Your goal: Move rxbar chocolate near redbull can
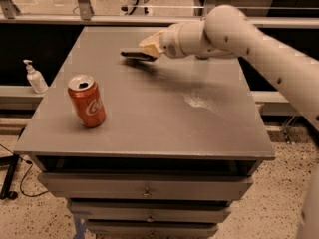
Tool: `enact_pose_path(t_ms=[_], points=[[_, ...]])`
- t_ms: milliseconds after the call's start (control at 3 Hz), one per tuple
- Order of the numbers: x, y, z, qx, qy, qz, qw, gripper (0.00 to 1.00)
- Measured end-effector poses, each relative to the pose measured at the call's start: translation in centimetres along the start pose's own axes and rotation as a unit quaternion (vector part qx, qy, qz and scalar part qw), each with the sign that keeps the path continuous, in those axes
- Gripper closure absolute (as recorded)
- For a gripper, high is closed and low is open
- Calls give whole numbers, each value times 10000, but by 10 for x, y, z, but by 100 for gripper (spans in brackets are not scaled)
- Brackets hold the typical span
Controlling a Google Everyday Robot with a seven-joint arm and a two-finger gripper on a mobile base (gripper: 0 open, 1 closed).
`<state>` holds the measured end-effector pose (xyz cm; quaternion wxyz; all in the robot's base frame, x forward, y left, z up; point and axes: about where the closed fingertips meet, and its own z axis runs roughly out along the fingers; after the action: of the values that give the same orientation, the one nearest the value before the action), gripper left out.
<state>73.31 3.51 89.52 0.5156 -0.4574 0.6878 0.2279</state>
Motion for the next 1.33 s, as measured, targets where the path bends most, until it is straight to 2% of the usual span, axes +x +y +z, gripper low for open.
enact_pose_path(t_ms=[333, 667, 1000, 1333], points=[[16, -19, -71, 631, 395, -12, 9972, 100], [45, -31, -132, 1187, 735, 182, 9900, 100], [60, -26, -146, 1176, 797, 361, 9892, 82], [62, -13, -123, 766, 710, 441, 9936, 58]])
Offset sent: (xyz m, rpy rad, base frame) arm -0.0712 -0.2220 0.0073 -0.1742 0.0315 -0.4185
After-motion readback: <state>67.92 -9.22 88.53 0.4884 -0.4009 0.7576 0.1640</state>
